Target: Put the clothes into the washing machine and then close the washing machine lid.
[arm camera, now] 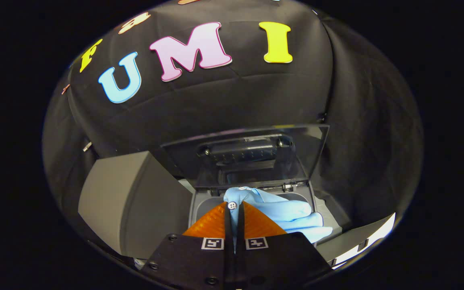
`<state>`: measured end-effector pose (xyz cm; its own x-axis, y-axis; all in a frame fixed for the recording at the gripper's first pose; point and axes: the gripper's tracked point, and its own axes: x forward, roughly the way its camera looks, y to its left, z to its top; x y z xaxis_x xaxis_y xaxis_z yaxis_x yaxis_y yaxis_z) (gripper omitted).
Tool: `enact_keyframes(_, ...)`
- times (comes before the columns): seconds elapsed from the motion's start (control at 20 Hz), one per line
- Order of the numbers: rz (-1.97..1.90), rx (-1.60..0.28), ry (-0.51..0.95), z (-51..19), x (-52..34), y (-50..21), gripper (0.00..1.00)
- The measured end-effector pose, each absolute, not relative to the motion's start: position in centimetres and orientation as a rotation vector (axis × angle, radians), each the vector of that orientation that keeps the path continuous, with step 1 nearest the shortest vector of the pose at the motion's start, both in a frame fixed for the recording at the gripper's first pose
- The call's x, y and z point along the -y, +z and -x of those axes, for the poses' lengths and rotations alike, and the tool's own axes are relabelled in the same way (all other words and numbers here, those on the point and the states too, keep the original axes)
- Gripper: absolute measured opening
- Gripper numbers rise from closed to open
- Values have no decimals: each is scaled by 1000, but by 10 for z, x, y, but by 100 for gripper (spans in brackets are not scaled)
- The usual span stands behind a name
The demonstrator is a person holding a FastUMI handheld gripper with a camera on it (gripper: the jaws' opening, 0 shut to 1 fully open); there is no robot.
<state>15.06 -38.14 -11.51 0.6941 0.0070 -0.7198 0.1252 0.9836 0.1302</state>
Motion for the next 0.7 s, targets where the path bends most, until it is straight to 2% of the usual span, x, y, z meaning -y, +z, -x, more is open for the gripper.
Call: enact_keyframes(0.7, -121, -947, -76, -144, 389, -248, 5)
